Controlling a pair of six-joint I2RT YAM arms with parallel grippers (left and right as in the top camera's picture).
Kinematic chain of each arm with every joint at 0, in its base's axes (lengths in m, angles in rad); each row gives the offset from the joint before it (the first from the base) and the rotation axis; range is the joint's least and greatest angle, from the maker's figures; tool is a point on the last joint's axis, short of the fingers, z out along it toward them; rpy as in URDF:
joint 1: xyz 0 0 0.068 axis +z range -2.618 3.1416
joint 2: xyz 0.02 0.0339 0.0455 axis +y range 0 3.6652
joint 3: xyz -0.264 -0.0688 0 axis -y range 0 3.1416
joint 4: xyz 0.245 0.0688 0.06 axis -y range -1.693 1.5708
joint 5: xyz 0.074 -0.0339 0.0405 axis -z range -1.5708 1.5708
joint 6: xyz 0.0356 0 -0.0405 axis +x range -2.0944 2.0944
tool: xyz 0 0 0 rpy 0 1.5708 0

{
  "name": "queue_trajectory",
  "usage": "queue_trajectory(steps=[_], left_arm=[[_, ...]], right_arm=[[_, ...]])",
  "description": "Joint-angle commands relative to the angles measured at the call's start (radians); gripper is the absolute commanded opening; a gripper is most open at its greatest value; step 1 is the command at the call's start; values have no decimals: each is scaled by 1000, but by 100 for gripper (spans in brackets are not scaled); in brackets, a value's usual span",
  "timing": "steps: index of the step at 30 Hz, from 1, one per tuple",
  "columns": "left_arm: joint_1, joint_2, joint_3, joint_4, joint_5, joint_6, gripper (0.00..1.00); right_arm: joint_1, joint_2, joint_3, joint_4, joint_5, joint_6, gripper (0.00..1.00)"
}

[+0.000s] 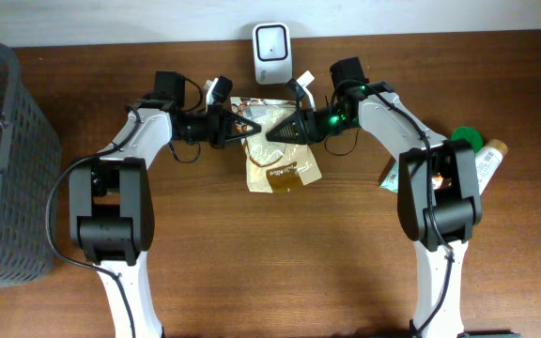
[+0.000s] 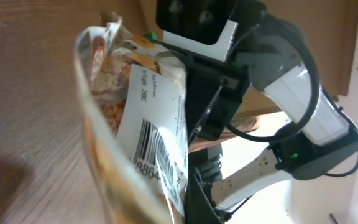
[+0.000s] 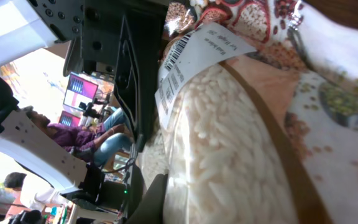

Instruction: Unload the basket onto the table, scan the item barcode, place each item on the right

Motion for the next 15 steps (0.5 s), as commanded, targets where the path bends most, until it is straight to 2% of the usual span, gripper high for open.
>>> queue_trajectory(steps=[1,4,7,8,9,10,15], left_arm=[[0,-3,2,-5,-106,3,13],[0,-3,2,-19,-218,3,29],[0,-3,2,-43,-356,2,76],[0,-3,2,-58,-417,2,82],[2,-3,2,-72,-475,2,95],[4,-3,2,-84,-528,2,100],[31,-3,2,-98,-662,2,99]], right_arm=[[-29,3,-3,5,44,91,4],[-27,3,-3,4,216,191,4],[-25,3,-2,4,253,196,4],[-27,3,3,3,253,196,4],[-29,1,11,2,252,201,4],[-34,-5,20,-3,246,204,4],[-61,-89,63,-45,233,148,4]])
